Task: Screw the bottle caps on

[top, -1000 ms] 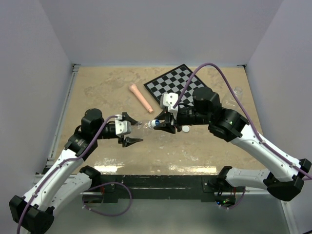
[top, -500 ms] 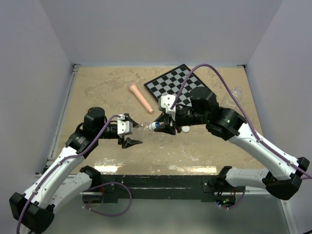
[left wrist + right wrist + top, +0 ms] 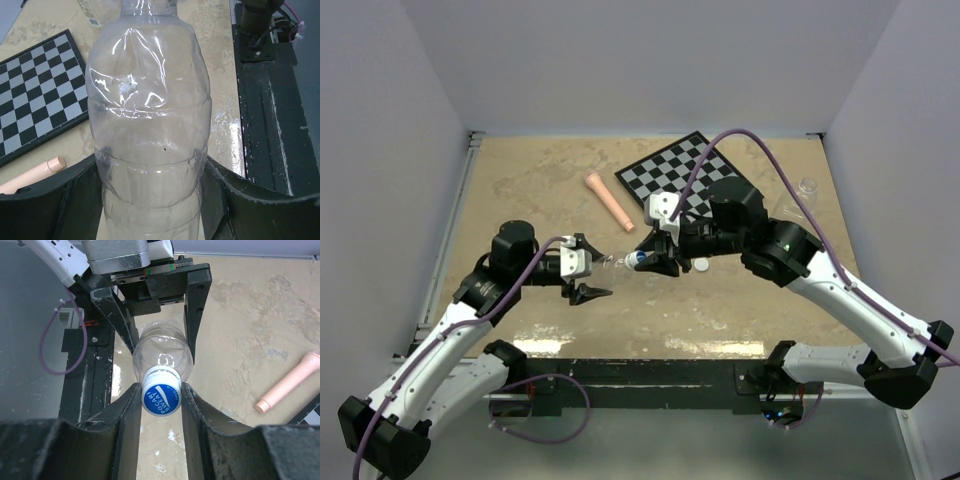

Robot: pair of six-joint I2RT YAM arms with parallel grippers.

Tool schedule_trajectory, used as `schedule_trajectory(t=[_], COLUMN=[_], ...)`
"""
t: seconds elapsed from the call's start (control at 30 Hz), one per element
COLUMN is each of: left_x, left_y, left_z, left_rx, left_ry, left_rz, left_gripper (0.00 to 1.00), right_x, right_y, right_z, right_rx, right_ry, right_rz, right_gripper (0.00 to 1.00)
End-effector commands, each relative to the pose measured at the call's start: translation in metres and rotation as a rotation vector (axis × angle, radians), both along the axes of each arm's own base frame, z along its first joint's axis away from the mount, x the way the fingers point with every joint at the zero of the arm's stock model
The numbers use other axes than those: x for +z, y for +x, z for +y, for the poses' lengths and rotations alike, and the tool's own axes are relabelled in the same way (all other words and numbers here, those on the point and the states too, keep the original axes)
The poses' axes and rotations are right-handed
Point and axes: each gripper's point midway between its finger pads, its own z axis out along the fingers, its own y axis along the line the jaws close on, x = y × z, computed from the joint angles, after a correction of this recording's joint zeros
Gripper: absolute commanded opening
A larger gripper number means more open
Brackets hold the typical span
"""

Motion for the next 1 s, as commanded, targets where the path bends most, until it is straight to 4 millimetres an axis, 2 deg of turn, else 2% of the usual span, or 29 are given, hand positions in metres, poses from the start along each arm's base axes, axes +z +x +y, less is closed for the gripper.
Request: schedule_trajectory(t=[0.0,0.17,0.37,0.4,0.63,0.8,0.97], left_x=[0.057,0.06,0.06,0.068,0.079,0.083,0.083], left_y=[-0.005,-0.004,0.005,0.009,0.018,0.021,0.025], left_z=[-0.011,-0.012,-0.01,-0.01,-0.008,-0.009,-0.011], left_rx=[-0.05,-0.027,0.042,0.066,0.17,0.213,0.252], left_ry=[-0.147,-0.183,-0.18,-0.203,-0.314,-0.327,-0.31], left_rz=[-0.194,-0.207,-0.23,-0.258,-0.249,-0.271,-0.319], left_gripper=[0.0,0.0,0.0,0.0,0.0,0.0,0.0], right_x=[-0.016,-0.015,-0.029,-0.03,-0.032,-0.045,-0.047], right_y=[0.004,0.011,0.021,0.023,0.041,0.052,0.053], right_z=[0.008,0.009,0.012,0.013,0.012,0.013,0.015], right_rx=[-0.029,-0.087,-0.162,-0.175,-0.306,-0.396,-0.415], right_ry=[-0.024,-0.011,-0.044,-0.044,-0.025,-0.028,-0.004], right_rz=[0.064,0.095,0.16,0.171,0.22,0.324,0.379], right_gripper=[0.0,0.0,0.0,0.0,0.0,0.0,0.0])
